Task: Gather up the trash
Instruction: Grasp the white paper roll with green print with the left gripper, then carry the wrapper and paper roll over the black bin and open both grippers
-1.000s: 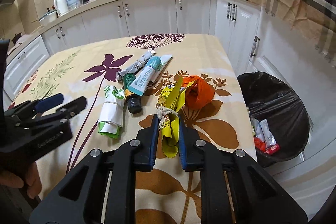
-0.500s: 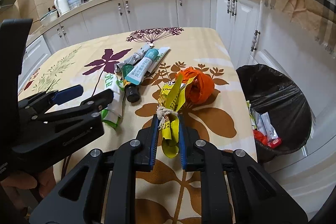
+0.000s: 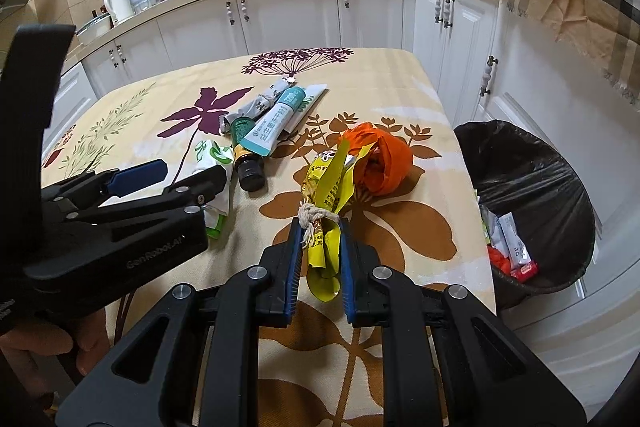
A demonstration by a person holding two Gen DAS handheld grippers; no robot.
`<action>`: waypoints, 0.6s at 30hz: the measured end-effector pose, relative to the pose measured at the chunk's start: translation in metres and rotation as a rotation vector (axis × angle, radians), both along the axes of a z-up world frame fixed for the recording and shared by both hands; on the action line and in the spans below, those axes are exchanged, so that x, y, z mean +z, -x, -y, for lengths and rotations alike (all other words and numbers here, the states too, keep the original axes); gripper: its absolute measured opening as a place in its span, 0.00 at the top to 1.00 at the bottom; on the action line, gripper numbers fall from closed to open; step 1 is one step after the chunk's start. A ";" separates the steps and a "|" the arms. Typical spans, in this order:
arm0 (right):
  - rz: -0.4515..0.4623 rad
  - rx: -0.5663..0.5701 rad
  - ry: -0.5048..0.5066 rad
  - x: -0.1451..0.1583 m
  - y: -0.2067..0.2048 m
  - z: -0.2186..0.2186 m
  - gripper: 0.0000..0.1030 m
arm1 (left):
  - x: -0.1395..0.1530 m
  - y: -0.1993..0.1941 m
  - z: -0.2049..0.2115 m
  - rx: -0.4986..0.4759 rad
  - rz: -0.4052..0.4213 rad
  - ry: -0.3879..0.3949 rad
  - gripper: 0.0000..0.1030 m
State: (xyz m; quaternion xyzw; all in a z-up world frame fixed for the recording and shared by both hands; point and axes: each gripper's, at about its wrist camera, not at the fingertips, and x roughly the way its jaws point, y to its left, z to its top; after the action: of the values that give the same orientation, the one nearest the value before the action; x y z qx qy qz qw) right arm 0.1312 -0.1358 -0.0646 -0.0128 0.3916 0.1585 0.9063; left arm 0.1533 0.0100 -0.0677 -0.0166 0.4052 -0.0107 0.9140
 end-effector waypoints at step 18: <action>-0.005 0.006 0.003 -0.002 -0.001 -0.004 0.84 | 0.000 0.006 -0.005 -0.036 0.001 0.006 0.75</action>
State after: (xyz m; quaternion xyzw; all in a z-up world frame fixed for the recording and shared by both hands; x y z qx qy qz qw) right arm 0.1326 -0.1320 -0.0669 -0.0148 0.3939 0.1608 0.9049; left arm 0.1475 0.0150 -0.0680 -0.0120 0.4048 -0.0284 0.9139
